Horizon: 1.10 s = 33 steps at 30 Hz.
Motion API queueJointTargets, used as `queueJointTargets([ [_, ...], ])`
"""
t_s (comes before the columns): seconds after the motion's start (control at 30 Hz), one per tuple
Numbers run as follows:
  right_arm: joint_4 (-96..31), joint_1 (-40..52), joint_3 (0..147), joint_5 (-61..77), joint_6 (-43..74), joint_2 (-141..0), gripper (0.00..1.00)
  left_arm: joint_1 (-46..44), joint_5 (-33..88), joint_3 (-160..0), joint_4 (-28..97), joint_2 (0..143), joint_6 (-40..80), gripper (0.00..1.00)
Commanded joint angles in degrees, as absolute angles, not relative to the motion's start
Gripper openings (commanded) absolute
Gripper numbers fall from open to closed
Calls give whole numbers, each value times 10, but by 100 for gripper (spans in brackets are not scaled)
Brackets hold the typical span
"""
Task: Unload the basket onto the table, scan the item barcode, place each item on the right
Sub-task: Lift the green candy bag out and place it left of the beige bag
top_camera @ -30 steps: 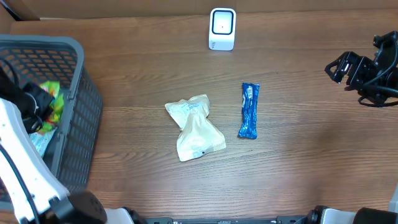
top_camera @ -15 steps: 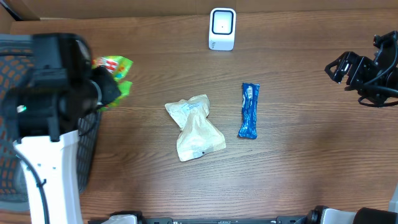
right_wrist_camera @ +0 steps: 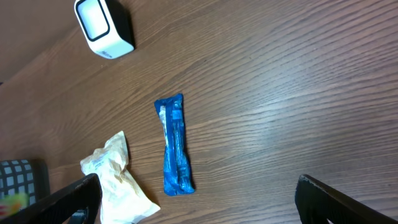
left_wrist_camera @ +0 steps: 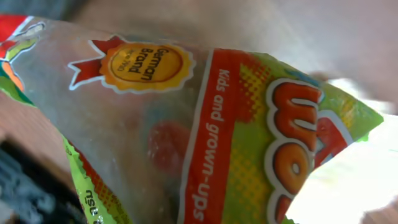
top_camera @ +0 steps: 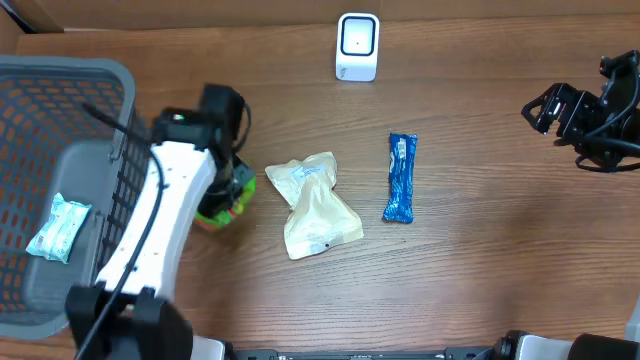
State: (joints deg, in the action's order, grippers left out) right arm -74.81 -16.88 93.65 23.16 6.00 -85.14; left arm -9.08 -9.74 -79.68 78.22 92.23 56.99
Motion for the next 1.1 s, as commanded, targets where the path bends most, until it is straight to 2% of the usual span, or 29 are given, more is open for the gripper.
queueJointTargets([
  [0.0,-747,-170,941,237,60,-853,100,-98,-71,-764,763,951,642,4],
  [0.1,-747,-169,941,237,60,-853,100,-99,-43,-763,744,971,597,5],
  [0.13,-747,-169,941,237,60,-853,100,-101,-29,-763,732,973,571,8],
  [0.17,-747,-169,941,237,60,-853,100,-102,-13,-763,716,974,541,19],
  [0.2,-747,-169,941,237,60,-853,100,-102,-1,-763,705,974,522,51],
  [0.23,-747,-170,941,237,60,-853,100,-102,9,-764,696,974,508,73],
  [0.27,-747,-169,941,237,60,-853,100,-102,20,-766,687,974,493,87],
  [0.37,-747,-169,941,237,60,-853,100,-98,30,-782,687,974,475,91],
  [0.5,-747,-169,941,237,60,-853,100,-96,28,-857,725,974,441,88],
  [0.67,-747,-170,941,237,60,-853,100,-96,-42,-1065,831,974,415,88],
  [0.73,-747,-170,941,237,60,-853,100,-91,-89,-1148,876,974,411,92],
  [0.77,-747,-170,941,237,60,-853,100,-84,-104,-1181,894,974,411,100],
  [0.9,-747,-170,941,237,60,-853,100,-22,-145,-1289,961,974,411,100],
  [1.07,-747,-170,941,237,60,-853,100,118,-140,-1298,968,968,394,100],
])
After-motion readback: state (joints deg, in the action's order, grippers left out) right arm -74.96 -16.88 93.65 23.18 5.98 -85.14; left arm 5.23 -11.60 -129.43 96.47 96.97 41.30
